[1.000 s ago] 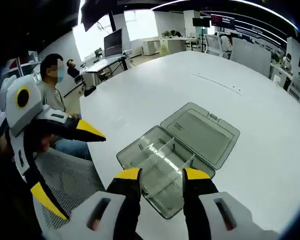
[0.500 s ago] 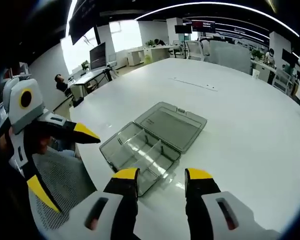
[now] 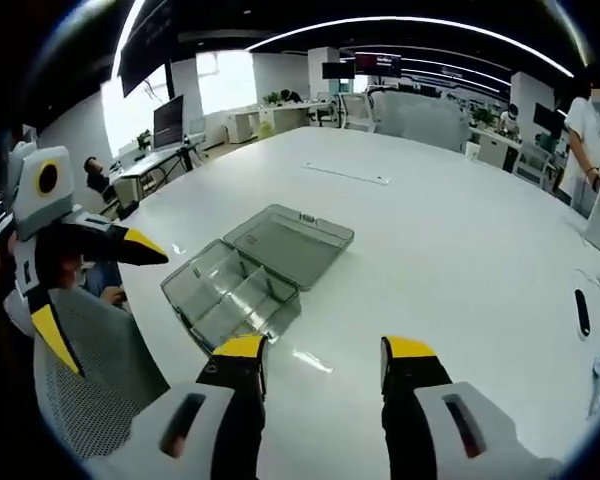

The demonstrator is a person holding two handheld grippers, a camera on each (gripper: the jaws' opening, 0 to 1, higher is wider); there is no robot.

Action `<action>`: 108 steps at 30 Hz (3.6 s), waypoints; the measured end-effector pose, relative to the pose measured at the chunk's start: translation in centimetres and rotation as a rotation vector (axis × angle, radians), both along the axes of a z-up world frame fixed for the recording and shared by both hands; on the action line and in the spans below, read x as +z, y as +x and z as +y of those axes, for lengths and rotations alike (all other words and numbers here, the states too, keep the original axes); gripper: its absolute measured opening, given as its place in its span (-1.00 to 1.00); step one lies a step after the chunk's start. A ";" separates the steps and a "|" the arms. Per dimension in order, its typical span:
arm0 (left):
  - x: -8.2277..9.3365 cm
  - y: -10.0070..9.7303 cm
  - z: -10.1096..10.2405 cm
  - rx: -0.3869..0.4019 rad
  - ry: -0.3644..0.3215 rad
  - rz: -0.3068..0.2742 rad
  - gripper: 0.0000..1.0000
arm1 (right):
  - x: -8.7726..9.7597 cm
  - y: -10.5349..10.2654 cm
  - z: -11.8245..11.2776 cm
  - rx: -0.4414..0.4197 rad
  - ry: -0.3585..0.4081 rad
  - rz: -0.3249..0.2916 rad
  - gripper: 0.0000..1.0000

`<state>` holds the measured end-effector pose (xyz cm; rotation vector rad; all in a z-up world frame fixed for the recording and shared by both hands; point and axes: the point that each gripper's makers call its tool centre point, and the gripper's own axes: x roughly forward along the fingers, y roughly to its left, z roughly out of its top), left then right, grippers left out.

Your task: Insert the divider into the dual guide fixture by aligning both edges with the guide slots and pushing it downward to the bottom, including one-sided entry, uneven engagement, binding, and posture correction.

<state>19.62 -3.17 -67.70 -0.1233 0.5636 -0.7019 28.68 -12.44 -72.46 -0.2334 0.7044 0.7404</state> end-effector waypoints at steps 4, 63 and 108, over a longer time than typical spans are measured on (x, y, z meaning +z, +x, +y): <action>-0.3 -0.4 -0.3 -0.007 0.007 0.011 0.60 | -0.6 0.3 -1.6 -0.036 -0.026 -0.010 -0.11; -2.1 -0.9 -2.0 -0.016 0.025 0.076 0.59 | -9.5 1.1 -10.4 -0.246 -0.188 0.145 -0.41; -1.3 1.4 -1.9 0.034 -0.042 0.053 0.31 | -1.7 -1.6 -2.6 -0.062 -0.028 -0.006 -0.46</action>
